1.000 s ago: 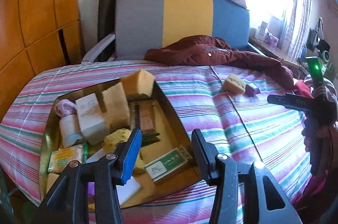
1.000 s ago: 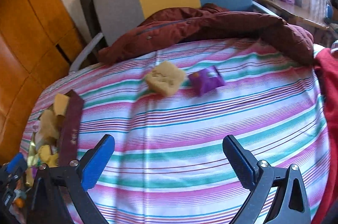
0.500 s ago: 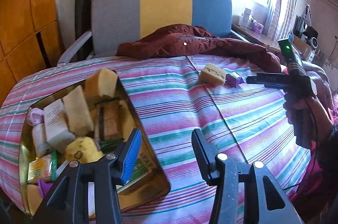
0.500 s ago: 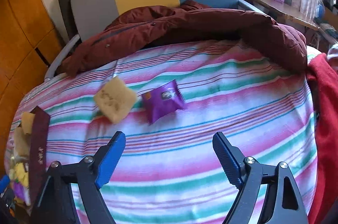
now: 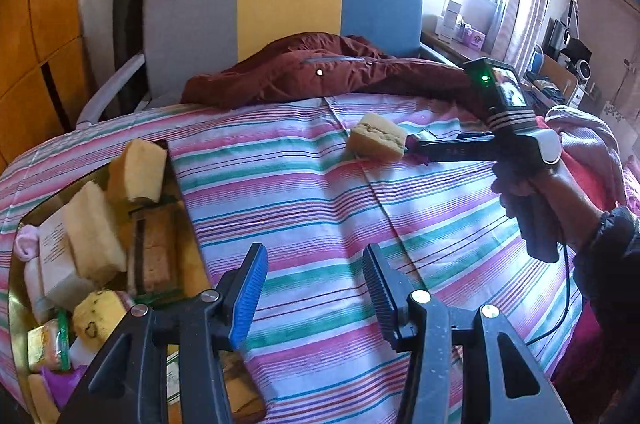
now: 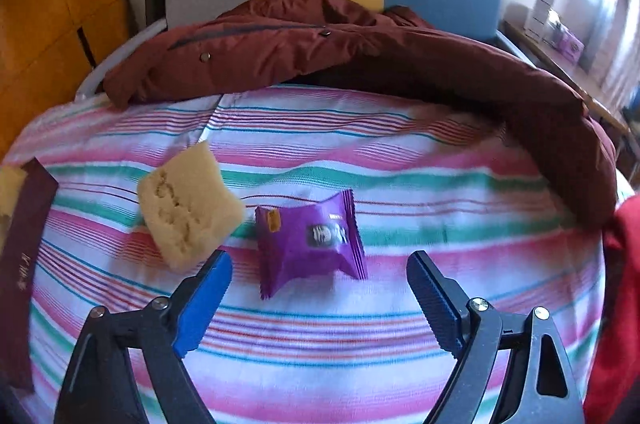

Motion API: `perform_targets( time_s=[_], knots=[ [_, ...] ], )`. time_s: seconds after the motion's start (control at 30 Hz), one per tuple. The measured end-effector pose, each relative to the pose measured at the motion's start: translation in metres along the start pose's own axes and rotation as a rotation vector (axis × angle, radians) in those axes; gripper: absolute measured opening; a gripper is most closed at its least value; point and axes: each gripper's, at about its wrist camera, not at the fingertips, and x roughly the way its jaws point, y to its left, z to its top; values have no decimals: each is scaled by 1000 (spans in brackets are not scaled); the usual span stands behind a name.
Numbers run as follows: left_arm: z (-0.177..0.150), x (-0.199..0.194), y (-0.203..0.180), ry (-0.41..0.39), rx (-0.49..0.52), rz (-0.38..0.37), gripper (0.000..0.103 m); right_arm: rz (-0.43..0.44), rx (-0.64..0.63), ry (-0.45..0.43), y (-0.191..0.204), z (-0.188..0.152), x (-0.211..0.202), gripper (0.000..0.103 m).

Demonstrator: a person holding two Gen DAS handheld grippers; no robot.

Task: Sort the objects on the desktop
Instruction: 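Grasp the purple packet with the right tool while the left tool grasps the last sponge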

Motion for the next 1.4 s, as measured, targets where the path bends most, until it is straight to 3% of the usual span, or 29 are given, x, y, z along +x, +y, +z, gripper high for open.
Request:
perform_targets(
  time_s=[0.1, 0.17, 0.23, 0.63, 0.87, 0.93, 1.07, 1.4],
  knots=[
    [5, 6, -5, 3, 9, -5, 50, -2, -32, 12, 2, 4, 9, 88],
    [10, 11, -7, 9, 7, -15, 50, -4, -54, 15, 2, 5, 13, 78],
    [15, 17, -11, 14, 2, -24, 50, 13, -60, 29, 0, 7, 18, 56],
    [57, 69, -33, 66, 16, -68, 50, 70, 31, 52, -23, 3, 14, 54],
    [89, 104, -50, 79, 96, -63, 68, 100, 95, 43, -43, 10, 7, 54],
    [95, 115, -57, 78, 146, -59, 77, 108, 96, 33, -44, 11, 4, 54],
    [106, 137, -68, 102, 238, -78, 84, 128, 106, 14, -45, 15, -2, 54],
    [117, 180, -81, 149, 374, -54, 87, 150, 127, 8, -48, 18, -4, 54]
  ],
)
